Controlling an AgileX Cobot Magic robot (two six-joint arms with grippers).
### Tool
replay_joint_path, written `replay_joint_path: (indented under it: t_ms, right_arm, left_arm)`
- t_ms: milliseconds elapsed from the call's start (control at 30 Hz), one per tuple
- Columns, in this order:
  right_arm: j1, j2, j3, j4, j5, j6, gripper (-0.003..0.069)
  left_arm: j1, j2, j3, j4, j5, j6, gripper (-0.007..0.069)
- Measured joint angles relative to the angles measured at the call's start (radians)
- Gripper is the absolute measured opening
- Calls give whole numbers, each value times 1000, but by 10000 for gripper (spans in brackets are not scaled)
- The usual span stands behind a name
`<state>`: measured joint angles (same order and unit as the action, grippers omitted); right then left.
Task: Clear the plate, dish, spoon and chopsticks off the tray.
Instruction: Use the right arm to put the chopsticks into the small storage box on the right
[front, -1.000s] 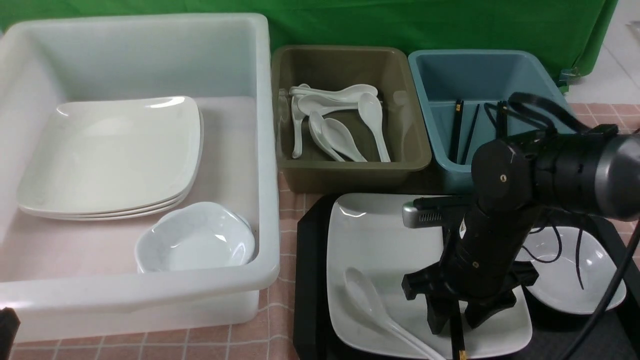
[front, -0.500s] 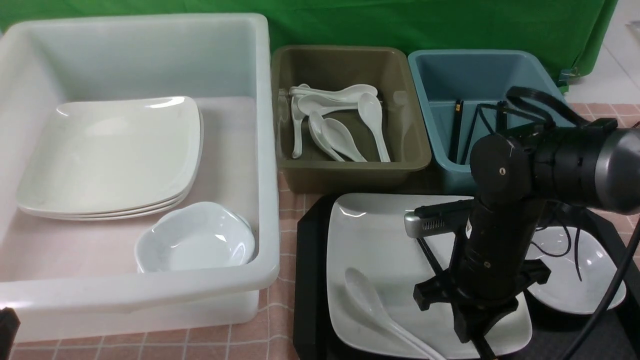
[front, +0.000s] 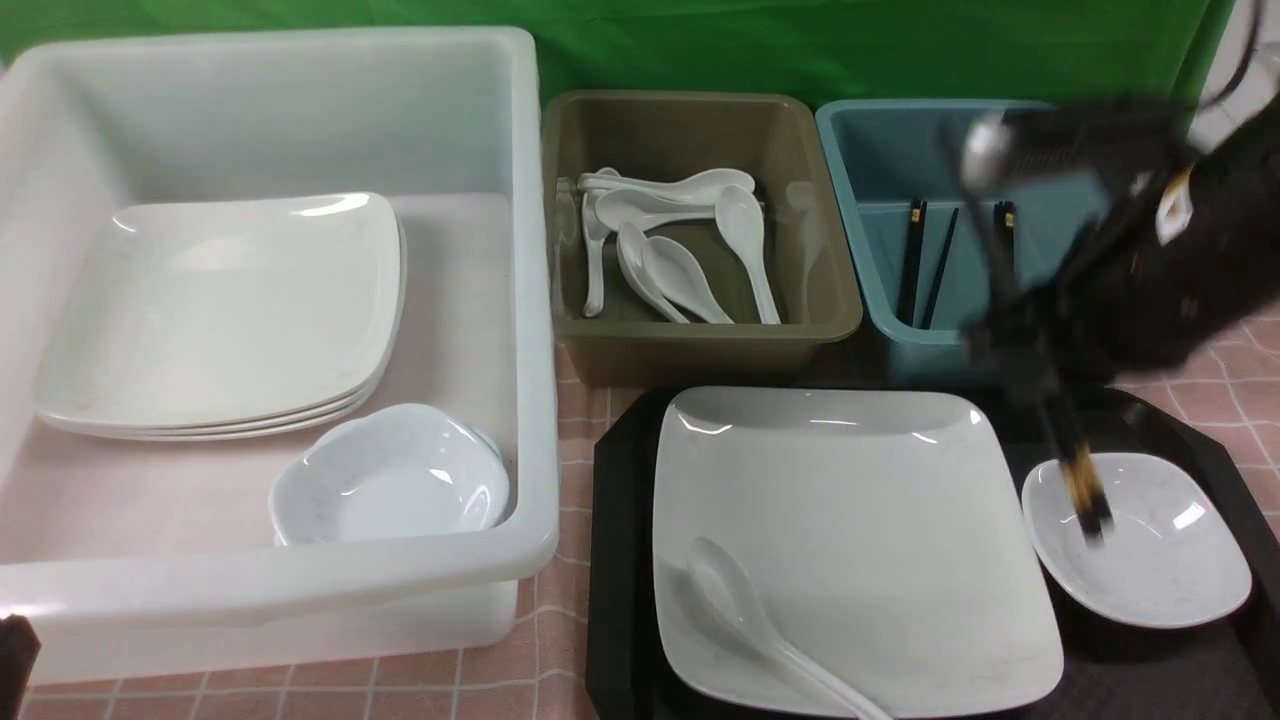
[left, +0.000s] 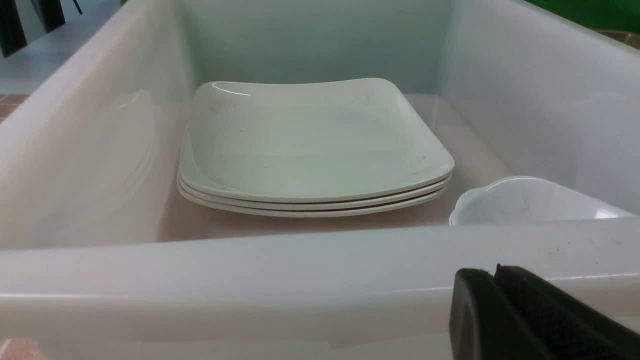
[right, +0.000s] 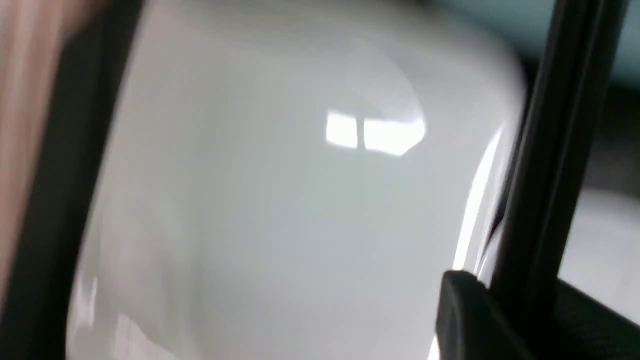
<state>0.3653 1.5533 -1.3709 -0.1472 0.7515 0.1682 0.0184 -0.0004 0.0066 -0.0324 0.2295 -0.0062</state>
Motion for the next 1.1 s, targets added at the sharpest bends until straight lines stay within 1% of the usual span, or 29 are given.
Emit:
replay_joint_path:
  t_ms: [67,133,167,200,300,367,400,433,467,500,567,600,667,733,767,867,933,1000,1033,1067,1100]
  right_arm:
    - [-52,24,-35,-4,-124,20,169]
    - [-111,71,-72,-7,-282,56,169]
    - [-122,82,-78,-8,-312,63,169]
    - [-153,124,-96,-10,-411,94,169]
    - [-197,230,-112,-12,-594,123,174]
    - [-209,298,-113,-12,-669,128,198]
    - [-212,339,-113,-12,-697,128,221]
    - [-212,365,-113,-12,-707,127,244]
    - [-212,371,-113,-12,-711,127,250]
    - [-212,418,-113,-12,-713,127,297]
    - [-212,461,-113,-12,-695,127,342]
    - [-212,478,-113,-12,-679,127,353]
    - [-212,492,-113,-11,-649,127,364]
    - [-212,487,-113,-9,-607,127,356]
    - [-212,478,-113,-9,-579,127,341]
    - [-212,399,-113,-9,-450,113,237]
    - [-212,322,-113,-9,-329,90,144]
    - [-211,244,-115,-9,-195,61,67]
    - [-209,209,-115,-7,-131,44,42]
    - [-206,192,-115,-7,-98,36,35]
    - [-199,141,-115,-2,27,14,30]
  left_arm:
    - [0,0,0,0,0,0,20]
    - [0,0,0,0,0,0,20]
    - [0,0,0,0,0,0,20]
    - [0,0,0,0,0,0,20]
    - [0,0,0,0,0,0,20]
    - [0,0,0,0,0,0,20]
    - [0,0,0,0,0,0,20]
    - [0,0,0,0,0,0,20]
    - [0,0,0,0,0,0,20]
    - [0,0,0,0,0,0,20]
    - [0,0,0,0,0,0,20]
    - [0,0,0,0,0,0,20]
    - [0,0,0,0,0,0,20]
    - [0,0,0,0,0,0,20]
    - [0,0,0,0,0,0,20]
    - [0,0,0,0,0,0,20]
    - [0,0,0,0,0,0,20]
    - [0,0,0,0,0,0,20]
    - [0,0,0,0,0,0,20]
    - [0,0,0,0,0,0,20]
    - [0,0,0,0,0,0,20]
